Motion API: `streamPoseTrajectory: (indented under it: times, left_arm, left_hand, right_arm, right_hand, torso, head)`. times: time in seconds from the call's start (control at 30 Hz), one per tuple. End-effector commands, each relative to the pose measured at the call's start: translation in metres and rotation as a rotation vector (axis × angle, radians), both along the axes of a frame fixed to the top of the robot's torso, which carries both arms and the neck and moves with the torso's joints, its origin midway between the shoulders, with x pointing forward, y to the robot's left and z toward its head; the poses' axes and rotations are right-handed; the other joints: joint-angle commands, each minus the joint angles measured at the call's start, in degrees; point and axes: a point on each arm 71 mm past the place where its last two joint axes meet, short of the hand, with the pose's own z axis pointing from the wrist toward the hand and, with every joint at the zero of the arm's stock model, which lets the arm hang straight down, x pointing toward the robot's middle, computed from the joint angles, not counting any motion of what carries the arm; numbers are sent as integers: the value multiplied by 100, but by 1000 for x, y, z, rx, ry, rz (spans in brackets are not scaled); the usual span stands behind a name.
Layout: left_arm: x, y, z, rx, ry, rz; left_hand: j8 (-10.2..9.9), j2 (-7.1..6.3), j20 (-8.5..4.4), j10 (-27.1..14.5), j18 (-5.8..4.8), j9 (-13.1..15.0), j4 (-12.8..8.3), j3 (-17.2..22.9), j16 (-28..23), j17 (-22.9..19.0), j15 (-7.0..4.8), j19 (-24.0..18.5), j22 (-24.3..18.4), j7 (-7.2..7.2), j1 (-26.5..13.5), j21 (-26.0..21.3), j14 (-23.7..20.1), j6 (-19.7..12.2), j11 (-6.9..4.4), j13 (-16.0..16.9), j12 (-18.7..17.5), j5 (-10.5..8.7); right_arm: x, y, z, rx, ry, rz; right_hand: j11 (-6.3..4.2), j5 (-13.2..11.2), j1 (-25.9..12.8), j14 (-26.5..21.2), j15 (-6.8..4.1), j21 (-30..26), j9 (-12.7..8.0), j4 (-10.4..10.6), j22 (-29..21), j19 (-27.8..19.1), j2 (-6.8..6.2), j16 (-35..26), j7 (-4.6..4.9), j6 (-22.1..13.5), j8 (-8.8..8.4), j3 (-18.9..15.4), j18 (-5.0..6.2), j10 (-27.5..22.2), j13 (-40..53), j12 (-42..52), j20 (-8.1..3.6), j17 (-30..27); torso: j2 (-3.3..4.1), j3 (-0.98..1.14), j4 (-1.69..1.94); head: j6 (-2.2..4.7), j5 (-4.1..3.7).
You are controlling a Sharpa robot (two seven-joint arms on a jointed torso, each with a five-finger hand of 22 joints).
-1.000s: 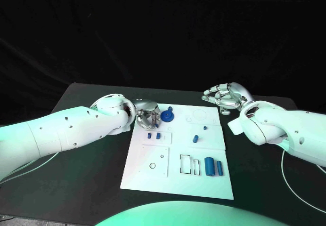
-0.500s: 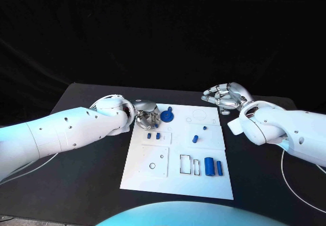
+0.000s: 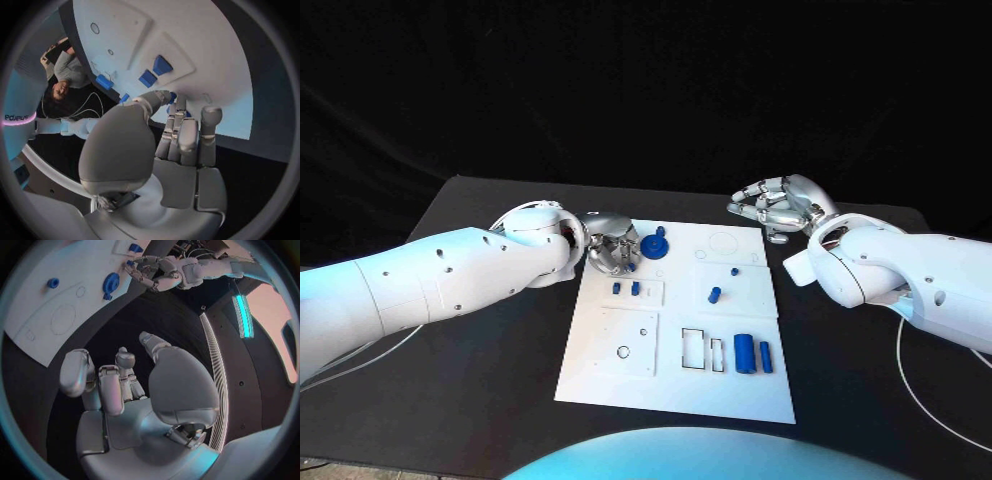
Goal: Assemble the parts on the task board
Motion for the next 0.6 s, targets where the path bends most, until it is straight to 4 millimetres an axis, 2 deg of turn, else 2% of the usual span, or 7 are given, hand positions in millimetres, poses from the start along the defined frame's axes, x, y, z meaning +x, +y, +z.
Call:
streamPoseTrajectory:
  times: [0.03, 0.2, 0.4, 0.6]
  left_arm:
    - [-1, -1, 0, -8, 5, -6]
    - [0, 1, 1, -6, 4, 0]
    - [0, 5, 2, -5, 3, 9]
    - [0, 12, 3, -20, 1, 23]
  left_hand:
    - [-15, -1, -17, 38, -61, -5, 41, -6, -1, -15, 4, -47, -21, 15, -64, -45, -42, -9, -2, 9, -29, -40]
    - [-65, -35, -19, 36, -58, -27, 62, -16, -16, -59, 6, -64, -44, 22, -95, -63, -64, -65, 0, 19, -53, -34]
    - [-312, -216, 10, -33, -38, -150, 186, -122, -27, -106, 40, -158, -177, 45, -270, -170, -119, -411, 37, 54, -157, -41]
    - [-347, -252, 18, -55, -30, -172, 249, -194, -31, -128, 46, -180, -218, 45, -329, -206, -136, -450, 43, 72, -184, -41]
  right_arm:
    - [0, 1, 0, -4, -6, 15]
    - [0, 1, 0, -7, -5, 14]
    - [0, 0, 0, -13, -3, 13]
    - [0, -1, -1, -22, 3, 15]
  right_hand:
    - [-9, 26, 47, 161, -20, -20, 7, 25, 247, -9, 7, -31, 13, -39, 12, 0, 35, -11, -5, -38, -15, -8]
    - [-8, 24, 51, 154, -20, -58, 5, 29, 228, -29, 2, -41, 13, -46, 17, -3, 43, -46, -55, -73, -16, -32]
    - [-2, 12, 55, 132, -16, -150, -1, 39, 180, -79, -14, -67, 19, -75, 19, -12, 61, -140, -156, -155, -13, -87]
    - [5, -22, 86, 97, -8, -251, -5, 50, 132, -136, -19, -102, 25, -95, 43, -8, 80, -361, -409, -366, -7, -158]
  torso:
    - [0, 1, -1]
    - [0, 1, -3]
    - [-2, -3, -2]
    - [-3, -3, -1]
  head:
    - [5, -1]
    - [8, -2]
    - [18, -6]
    - [24, -16]
